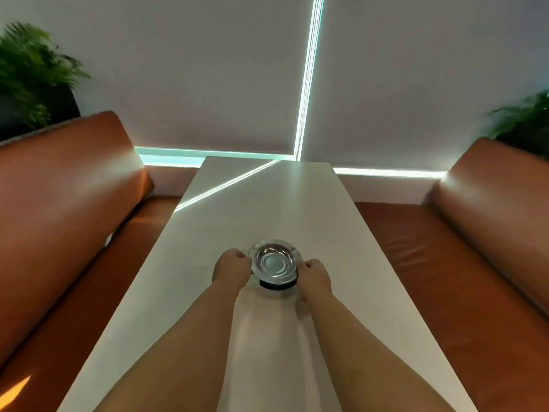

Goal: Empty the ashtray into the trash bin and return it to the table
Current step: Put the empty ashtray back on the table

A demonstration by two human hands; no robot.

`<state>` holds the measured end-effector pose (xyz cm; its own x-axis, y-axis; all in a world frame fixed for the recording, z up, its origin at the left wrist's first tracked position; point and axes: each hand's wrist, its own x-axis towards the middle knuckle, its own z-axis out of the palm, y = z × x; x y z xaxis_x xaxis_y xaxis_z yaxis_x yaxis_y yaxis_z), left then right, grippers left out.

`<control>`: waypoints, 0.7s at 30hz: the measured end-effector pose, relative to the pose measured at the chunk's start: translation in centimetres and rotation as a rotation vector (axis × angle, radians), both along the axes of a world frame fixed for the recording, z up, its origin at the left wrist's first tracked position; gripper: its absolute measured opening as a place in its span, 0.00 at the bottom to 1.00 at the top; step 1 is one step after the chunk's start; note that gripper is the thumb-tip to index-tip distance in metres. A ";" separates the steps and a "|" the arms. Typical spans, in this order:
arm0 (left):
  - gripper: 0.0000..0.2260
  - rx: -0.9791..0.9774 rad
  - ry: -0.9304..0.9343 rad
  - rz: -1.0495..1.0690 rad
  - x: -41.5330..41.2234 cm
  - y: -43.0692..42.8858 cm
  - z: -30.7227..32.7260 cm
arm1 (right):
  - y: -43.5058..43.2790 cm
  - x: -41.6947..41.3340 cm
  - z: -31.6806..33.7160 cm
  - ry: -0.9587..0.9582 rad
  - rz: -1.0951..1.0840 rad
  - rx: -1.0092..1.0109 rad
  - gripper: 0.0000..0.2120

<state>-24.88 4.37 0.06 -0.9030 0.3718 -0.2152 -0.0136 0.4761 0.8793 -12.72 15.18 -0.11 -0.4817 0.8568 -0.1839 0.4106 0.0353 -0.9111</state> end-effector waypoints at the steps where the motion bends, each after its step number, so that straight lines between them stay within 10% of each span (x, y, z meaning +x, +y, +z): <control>1: 0.03 -0.018 0.025 -0.008 -0.3 0.5 -1.0 | 0.6 -0.3 -0.9 -0.019 0.000 0.027 0.19; 21: 0.11 -0.357 0.341 -0.156 0.1 1.6 -3.9 | 1.4 -1.9 -3.8 -0.259 -0.065 0.199 0.12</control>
<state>-24.77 5.98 -3.86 -0.8836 0.4649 -0.0563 0.3406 0.7205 0.6041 -14.59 16.57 -3.89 -0.3842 0.9156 -0.1185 0.6347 0.1687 -0.7541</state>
